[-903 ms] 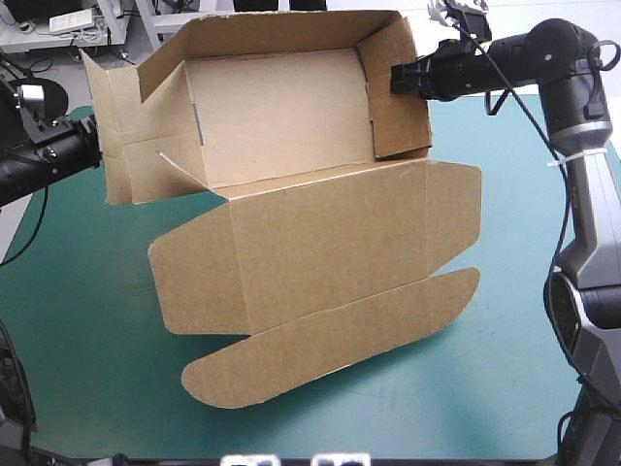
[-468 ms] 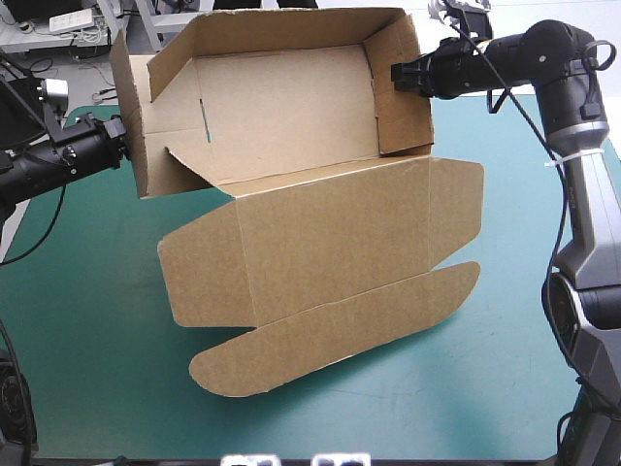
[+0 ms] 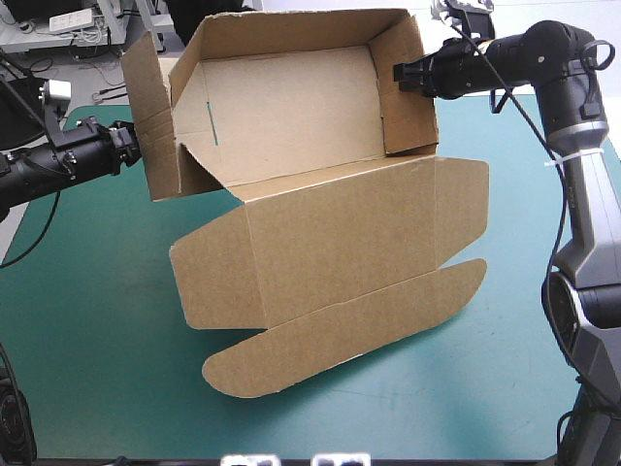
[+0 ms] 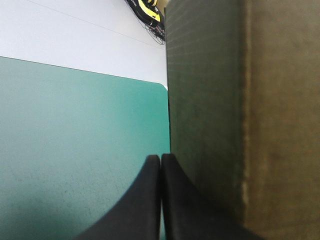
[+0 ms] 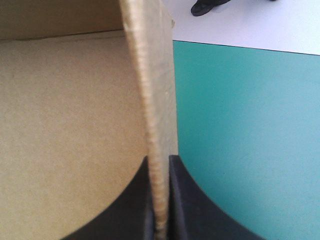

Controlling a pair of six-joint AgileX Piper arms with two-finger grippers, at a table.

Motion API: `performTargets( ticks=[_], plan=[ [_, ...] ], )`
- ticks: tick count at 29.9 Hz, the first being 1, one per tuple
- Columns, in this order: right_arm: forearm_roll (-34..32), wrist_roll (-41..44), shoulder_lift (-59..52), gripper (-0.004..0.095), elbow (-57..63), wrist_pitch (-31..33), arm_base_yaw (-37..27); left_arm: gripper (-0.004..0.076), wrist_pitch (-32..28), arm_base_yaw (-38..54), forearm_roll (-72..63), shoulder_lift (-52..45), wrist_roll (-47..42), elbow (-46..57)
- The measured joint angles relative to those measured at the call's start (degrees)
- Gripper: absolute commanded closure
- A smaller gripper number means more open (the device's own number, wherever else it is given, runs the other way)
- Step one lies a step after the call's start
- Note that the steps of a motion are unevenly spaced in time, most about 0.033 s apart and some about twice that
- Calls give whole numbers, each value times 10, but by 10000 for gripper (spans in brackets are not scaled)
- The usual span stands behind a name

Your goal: Fold the box

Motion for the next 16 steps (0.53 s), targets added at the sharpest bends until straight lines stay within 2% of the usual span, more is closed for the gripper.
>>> performTargets(
  ticks=[16],
  plan=[
    [10,0,30,926,0,-20,18,734,0,0,3,-3,-10,0]
  ],
)
